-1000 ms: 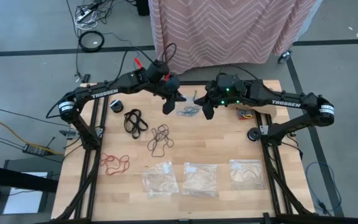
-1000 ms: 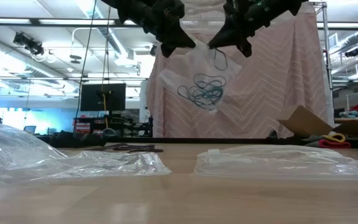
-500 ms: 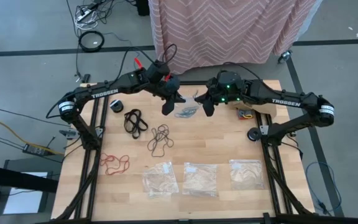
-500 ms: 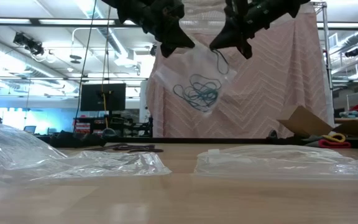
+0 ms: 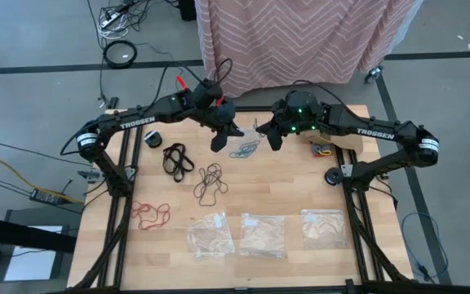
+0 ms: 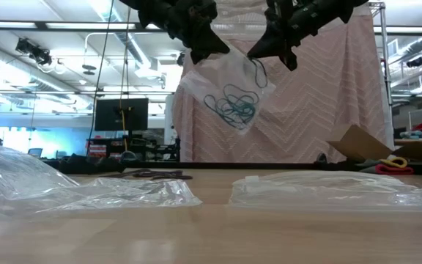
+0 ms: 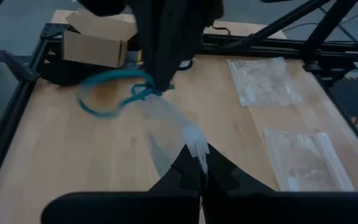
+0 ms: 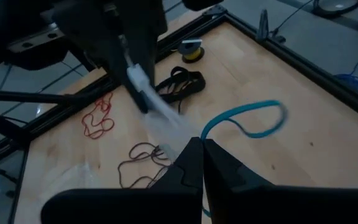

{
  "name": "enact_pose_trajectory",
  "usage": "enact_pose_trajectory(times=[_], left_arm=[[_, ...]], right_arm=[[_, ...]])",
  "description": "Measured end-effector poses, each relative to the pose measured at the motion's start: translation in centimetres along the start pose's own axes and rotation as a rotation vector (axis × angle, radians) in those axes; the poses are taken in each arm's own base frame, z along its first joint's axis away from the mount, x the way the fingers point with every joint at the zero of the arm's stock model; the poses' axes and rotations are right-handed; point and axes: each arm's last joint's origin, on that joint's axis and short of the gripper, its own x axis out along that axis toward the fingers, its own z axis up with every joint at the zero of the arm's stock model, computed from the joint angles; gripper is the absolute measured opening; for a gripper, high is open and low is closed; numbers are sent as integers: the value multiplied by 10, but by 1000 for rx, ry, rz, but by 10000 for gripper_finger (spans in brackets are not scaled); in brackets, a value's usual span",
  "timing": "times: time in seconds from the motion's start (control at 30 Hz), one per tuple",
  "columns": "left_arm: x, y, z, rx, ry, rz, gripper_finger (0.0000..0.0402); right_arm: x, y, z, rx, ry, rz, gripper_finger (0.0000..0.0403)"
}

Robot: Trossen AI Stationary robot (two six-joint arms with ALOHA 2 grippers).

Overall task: Sort rubber bands
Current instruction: Put the blue rubber band into the top transparent zip bag

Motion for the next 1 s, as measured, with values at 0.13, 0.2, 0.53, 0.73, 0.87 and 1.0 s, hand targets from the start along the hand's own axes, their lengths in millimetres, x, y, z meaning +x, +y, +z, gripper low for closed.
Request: enact_pose_trajectory(times=[0.13,0.2,0.53,0.73,0.87,1.0], left_arm=[[0,0,-1,-5,15,1,0],[0,0,-3,-6,31,12,0],[-1,1,-5,8,64,71,0],[0,1,-3,17,43,57,0],[0,1,-2,20,32,46,0],[0,1,-2,21,24,46,0]], right_arm=[[-1,-2,4,8,-33,-1,0],[-1,-4,6,12,-47,-2,0],[-1,-2,1,19,14,70,0],[0,-1,-4,26,59,44,0],[3,-4,-4,29,59,37,0],[16,-8,-9,47,105,50,0]])
